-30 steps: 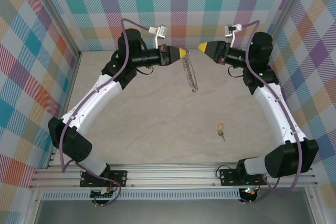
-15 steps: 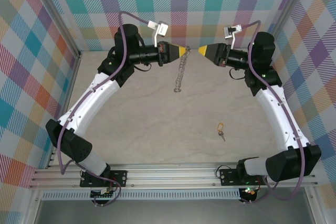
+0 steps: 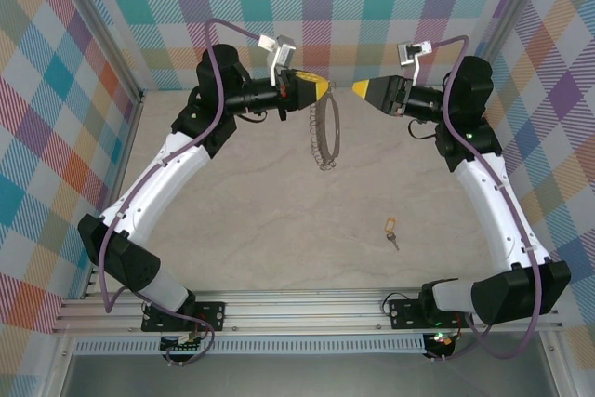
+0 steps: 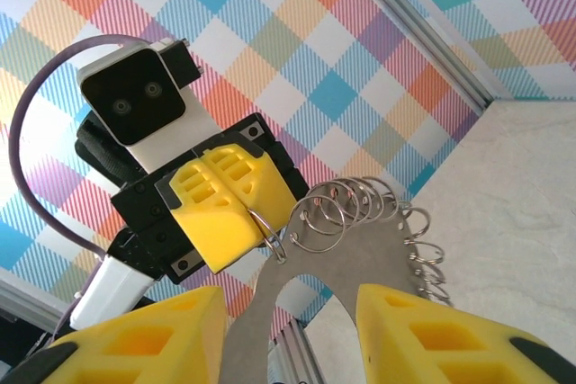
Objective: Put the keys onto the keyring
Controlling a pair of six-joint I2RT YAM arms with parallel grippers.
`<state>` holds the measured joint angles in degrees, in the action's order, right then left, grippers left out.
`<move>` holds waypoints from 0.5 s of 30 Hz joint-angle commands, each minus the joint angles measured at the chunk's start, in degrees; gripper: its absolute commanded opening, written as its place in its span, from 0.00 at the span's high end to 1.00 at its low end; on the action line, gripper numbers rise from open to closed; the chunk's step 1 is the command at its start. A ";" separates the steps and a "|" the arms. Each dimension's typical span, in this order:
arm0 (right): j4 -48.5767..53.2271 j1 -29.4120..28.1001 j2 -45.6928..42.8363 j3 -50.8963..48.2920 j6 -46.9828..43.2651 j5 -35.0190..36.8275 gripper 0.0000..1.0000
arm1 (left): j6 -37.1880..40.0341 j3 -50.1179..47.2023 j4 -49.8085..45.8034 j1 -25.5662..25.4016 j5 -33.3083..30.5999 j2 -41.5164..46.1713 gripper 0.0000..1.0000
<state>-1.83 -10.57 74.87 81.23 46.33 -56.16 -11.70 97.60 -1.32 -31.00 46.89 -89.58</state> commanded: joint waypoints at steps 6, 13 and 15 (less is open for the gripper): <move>-4.94 -2.16 3.07 4.66 1.14 -3.34 0.58 | 0.46 2.75 2.91 -0.53 4.74 0.22 1.00; -4.55 -3.35 5.43 7.13 0.67 -3.91 0.59 | -1.16 4.09 3.66 -0.55 6.17 -1.06 1.00; -4.24 -3.49 5.85 7.58 0.51 -4.03 0.59 | -1.34 4.22 3.79 -0.55 6.37 -1.30 1.00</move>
<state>-4.29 -13.65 80.09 86.65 47.37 -58.65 -12.19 99.59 -0.86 -31.00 51.42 -90.52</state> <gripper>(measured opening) 0.415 0.051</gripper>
